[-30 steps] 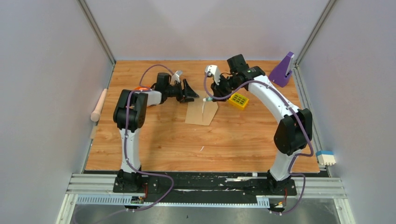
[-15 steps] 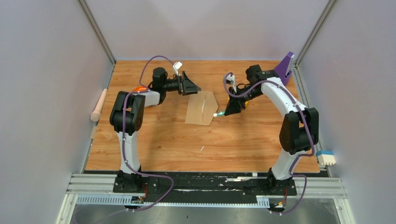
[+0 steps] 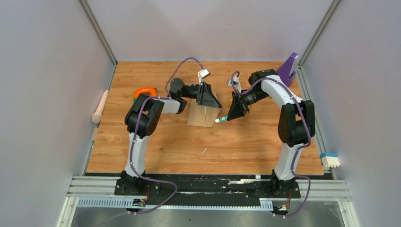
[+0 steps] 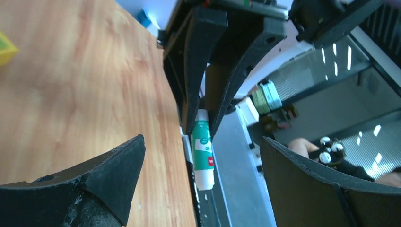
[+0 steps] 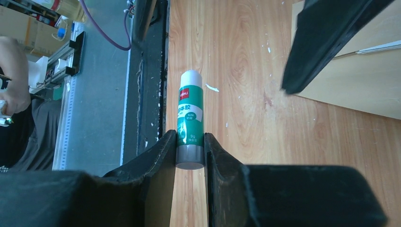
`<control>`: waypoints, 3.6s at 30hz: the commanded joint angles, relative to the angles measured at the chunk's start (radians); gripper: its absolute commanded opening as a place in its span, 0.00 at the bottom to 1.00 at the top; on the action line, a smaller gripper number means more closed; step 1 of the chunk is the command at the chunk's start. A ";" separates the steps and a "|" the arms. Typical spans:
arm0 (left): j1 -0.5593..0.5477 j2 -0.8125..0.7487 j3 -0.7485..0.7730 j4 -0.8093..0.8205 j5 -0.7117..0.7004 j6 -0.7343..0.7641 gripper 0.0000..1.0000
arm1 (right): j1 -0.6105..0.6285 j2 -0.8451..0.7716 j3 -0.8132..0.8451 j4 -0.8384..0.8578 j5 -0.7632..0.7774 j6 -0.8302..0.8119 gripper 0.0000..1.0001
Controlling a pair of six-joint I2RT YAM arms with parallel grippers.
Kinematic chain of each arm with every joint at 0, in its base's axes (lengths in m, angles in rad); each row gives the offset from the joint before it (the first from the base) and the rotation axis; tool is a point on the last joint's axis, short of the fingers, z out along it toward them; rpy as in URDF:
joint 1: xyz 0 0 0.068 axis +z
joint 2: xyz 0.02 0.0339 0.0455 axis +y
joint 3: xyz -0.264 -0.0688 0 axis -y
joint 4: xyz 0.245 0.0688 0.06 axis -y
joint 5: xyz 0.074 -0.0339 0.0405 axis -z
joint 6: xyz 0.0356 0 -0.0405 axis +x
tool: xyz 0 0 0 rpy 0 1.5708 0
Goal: Place the letter into the envelope and seal it
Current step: Place the solid glue at the center of the board.
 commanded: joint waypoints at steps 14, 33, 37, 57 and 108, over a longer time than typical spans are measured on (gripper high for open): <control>-0.081 0.045 0.080 -0.193 0.146 0.141 0.80 | 0.004 0.039 0.136 0.037 0.090 0.106 0.00; -0.094 -0.041 0.236 -1.423 -0.032 1.093 0.79 | 0.023 0.149 0.270 -0.048 0.172 0.133 0.00; -0.095 -0.040 0.237 -1.428 0.007 1.096 0.73 | 0.022 0.155 0.271 -0.047 0.179 0.126 0.00; -0.099 -0.045 0.172 -1.143 0.109 0.889 0.43 | 0.026 0.244 0.337 -0.048 0.076 0.103 0.00; 0.308 -0.115 0.165 -1.841 -1.260 1.309 0.45 | -0.002 -0.060 -0.066 0.647 0.382 0.652 1.00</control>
